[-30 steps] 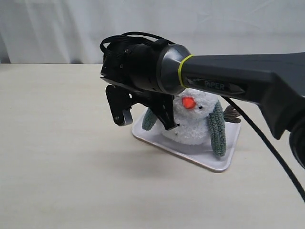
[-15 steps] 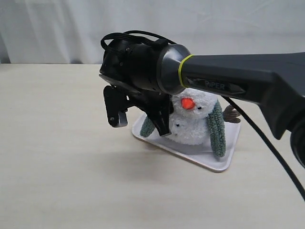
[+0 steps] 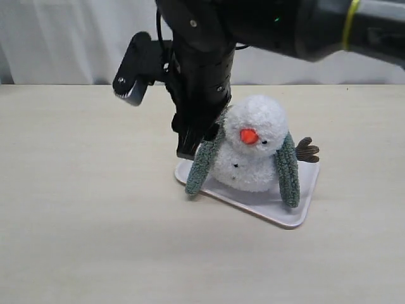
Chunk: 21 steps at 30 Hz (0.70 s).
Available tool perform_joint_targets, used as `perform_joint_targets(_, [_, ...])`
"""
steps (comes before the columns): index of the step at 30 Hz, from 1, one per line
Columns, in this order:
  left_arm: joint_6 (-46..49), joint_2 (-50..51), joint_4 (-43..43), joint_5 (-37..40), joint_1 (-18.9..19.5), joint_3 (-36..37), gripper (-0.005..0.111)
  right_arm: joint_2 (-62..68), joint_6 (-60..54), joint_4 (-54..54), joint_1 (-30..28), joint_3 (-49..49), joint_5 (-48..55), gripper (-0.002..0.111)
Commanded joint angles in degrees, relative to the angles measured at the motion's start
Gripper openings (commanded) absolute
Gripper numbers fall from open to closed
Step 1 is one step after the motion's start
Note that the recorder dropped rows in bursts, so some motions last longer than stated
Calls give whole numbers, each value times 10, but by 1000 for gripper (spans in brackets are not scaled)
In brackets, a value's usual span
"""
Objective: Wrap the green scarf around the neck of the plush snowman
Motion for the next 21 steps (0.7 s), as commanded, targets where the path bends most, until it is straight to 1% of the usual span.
perform_joint_targets(1, [0,-2,-2,-7,1,2,0,-67,187,-1,-34,50,7,58])
perform_joint_targets(2, [0,-2,-2,-7,1,2,0,-80,217,2,-46,64,7,58])
perform_joint_targets(3, [0,-2,-2,-7,1,2,0,-108,278,17,-78,106,7,58])
perform_joint_targets(4, [0,-2,-2,-7,1,2,0,-120,291,25,-90,131,7,58])
perform_joint_targets(5, [0,-2,-2,-7,1,2,0,-147,320,49,-117,189,7,58])
perform_joint_targets(6, [0,-2,-2,-7,1,2,0,-157,329,66,-127,215,-10,58])
perform_joint_targets(7, [0,-2,-2,-7,1,2,0,-176,330,86,-138,281,-74,58])
perform_joint_targets(9, [0,-2,-2,-7,1,2,0,-184,351,81,-141,368,-164,58])
perform_joint_targets(11, [0,-2,-2,-7,1,2,0,-178,401,49,-141,445,-259,58])
perform_joint_targets(12, [0,-2,-2,-7,1,2,0,-173,436,12,-141,474,-295,58])
perform_joint_targets(15, [0,-2,-2,-7,1,2,0,-157,607,-170,-141,527,-322,58])
perform_joint_targets(16, [0,-2,-2,-7,1,2,0,-154,641,-204,-141,541,-351,58])
perform_joint_targets(19, [0,-2,-2,-7,1,2,0,-147,661,-218,-141,563,-453,58])
perform_joint_targets(21, [0,-2,-2,-7,1,2,0,-129,671,-237,-141,562,-472,54])
